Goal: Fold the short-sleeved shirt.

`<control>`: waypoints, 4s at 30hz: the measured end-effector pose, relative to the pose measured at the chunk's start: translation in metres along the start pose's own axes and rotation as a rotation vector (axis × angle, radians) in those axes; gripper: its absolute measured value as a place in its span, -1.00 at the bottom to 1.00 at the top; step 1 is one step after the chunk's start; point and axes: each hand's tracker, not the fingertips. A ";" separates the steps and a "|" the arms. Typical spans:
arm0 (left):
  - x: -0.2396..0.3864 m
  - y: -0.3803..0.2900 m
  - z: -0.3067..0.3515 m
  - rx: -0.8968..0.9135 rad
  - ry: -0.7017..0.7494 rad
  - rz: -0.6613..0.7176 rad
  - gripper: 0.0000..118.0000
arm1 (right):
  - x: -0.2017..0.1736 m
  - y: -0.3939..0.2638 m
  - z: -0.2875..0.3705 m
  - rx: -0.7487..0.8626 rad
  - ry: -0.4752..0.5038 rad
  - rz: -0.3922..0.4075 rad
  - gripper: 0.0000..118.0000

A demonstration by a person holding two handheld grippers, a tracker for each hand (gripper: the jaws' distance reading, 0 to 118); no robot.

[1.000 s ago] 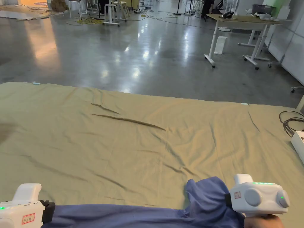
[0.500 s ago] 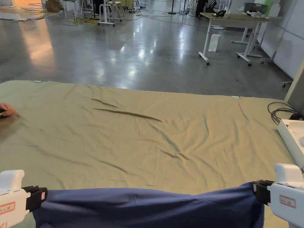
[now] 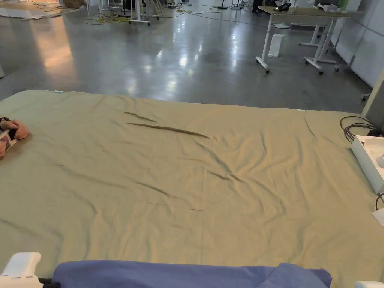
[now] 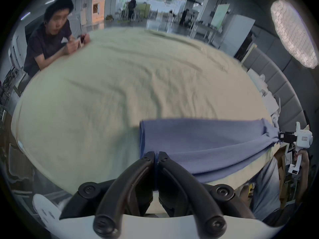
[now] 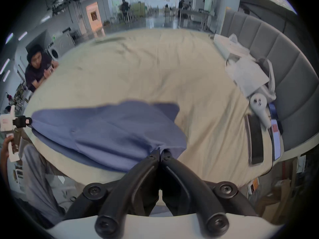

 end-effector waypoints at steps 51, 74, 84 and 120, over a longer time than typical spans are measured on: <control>0.128 0.062 0.099 0.879 0.040 -0.118 -0.99 | -0.153 0.096 0.104 1.035 -0.145 -0.067 -1.00; -0.091 0.036 -0.025 -0.010 -0.330 0.222 0.15 | -0.160 0.093 0.063 0.844 -0.105 0.020 -1.00; -0.115 0.017 -0.066 -0.057 -0.639 0.493 0.20 | -0.160 0.090 0.060 0.821 -0.123 0.028 -1.00; -0.114 0.045 0.072 0.068 -0.374 0.347 -0.88 | -0.172 0.084 0.051 0.794 -0.082 0.042 -1.00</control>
